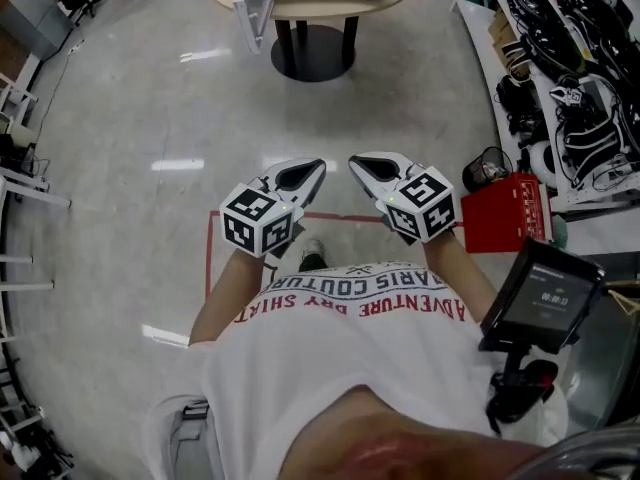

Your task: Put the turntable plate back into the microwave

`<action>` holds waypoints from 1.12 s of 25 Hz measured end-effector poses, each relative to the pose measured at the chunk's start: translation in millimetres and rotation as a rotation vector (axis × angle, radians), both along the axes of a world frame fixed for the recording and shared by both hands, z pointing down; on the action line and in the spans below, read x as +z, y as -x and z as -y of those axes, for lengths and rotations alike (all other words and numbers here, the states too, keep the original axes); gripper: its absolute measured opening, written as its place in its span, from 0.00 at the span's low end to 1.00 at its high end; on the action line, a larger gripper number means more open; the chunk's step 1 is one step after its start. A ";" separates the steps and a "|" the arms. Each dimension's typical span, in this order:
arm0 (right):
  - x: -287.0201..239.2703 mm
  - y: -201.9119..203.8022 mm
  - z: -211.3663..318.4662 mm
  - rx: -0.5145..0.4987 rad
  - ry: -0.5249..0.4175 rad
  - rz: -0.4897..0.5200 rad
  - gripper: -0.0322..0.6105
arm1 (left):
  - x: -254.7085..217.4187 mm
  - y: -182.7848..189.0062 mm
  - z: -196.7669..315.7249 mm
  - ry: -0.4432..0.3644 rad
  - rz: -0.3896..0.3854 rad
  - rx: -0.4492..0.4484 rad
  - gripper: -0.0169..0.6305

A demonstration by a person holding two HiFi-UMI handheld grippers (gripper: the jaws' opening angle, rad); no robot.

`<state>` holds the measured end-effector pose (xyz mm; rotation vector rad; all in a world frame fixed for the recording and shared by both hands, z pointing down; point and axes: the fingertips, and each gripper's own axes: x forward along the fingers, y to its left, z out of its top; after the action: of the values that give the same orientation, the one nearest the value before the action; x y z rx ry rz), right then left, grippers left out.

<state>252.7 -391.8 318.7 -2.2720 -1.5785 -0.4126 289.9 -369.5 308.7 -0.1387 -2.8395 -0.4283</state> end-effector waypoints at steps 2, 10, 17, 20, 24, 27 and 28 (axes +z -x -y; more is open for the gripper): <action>4.3 -5.3 52.0 0.003 -0.011 -0.028 0.05 | 2.2 -3.3 52.1 0.007 0.001 -0.002 0.03; -26.2 -10.3 195.6 -0.007 0.048 -0.095 0.05 | -27.1 -10.1 201.2 0.052 0.001 0.010 0.03; -58.7 -21.8 250.7 -0.070 0.145 -0.139 0.05 | -50.5 -12.8 252.1 0.077 0.016 -0.018 0.03; -59.1 -23.7 262.2 -0.078 0.151 -0.118 0.05 | -53.5 -13.7 265.2 0.086 0.014 -0.022 0.03; -68.2 -20.4 274.4 -0.067 0.175 -0.119 0.05 | -62.0 -12.3 278.1 0.093 0.017 -0.019 0.03; -74.3 -22.4 282.2 -0.071 0.196 -0.105 0.05 | -70.7 -12.3 286.6 0.122 0.032 -0.016 0.03; -73.8 -24.1 285.1 -0.074 0.201 -0.097 0.05 | -71.8 -13.5 289.6 0.135 0.035 -0.019 0.03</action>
<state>276.7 -676.9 244.9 -2.4648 -1.5529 -0.1656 303.4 -659.1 237.0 -0.1854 -2.9033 -0.2453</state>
